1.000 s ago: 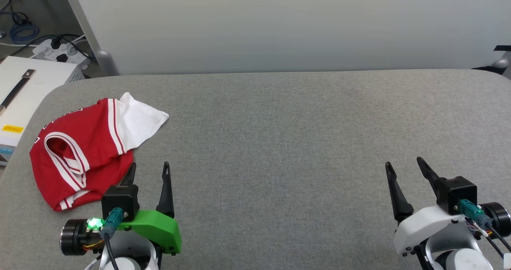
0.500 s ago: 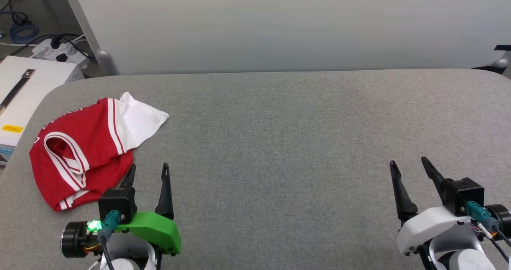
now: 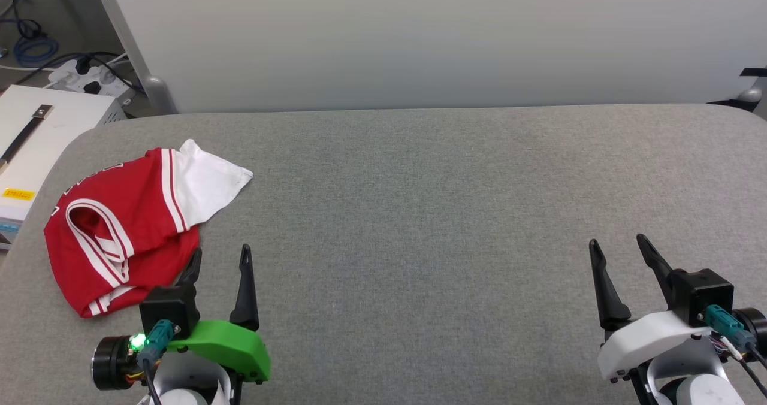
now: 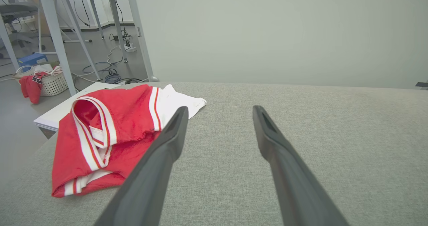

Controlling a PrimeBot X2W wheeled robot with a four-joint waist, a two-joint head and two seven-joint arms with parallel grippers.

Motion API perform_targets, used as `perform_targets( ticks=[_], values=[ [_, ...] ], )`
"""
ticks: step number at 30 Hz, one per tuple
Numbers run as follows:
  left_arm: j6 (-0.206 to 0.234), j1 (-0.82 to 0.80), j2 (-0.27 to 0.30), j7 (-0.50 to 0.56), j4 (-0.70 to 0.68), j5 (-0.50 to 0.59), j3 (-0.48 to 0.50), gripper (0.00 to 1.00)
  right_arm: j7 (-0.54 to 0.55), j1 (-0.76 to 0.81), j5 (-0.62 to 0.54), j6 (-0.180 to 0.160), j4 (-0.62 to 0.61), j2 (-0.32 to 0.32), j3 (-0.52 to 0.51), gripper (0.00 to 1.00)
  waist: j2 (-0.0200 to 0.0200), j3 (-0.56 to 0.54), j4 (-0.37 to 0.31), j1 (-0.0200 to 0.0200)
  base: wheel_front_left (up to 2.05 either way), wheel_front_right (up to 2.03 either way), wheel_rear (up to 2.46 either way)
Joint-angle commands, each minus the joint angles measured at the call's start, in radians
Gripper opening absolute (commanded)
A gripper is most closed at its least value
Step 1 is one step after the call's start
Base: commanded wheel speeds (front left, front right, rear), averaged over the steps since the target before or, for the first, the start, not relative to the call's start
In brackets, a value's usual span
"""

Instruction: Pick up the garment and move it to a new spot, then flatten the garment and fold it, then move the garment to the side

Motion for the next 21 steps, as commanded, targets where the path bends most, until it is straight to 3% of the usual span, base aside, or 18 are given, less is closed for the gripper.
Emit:
perform_targets(
  ticks=[1, 21],
  values=[
    [-0.006, 0.004, -0.001, -0.010, 0.002, -0.011, 0.007, 1.00, -0.013, -0.005, 0.011, 0.000, 0.003, -0.001, -0.003, 1.00, 0.0000, 0.000, 0.000, 0.0000, 0.00, 0.00, 0.00],
    [-0.015, 0.009, -0.002, -0.052, 0.029, -0.057, 0.010, 1.00, -0.054, -0.002, 0.033, 0.000, 0.022, -0.001, -0.012, 1.00, 0.0000, 0.003, 0.002, 0.0000, 0.00, 0.00, 0.00]
  ],
)
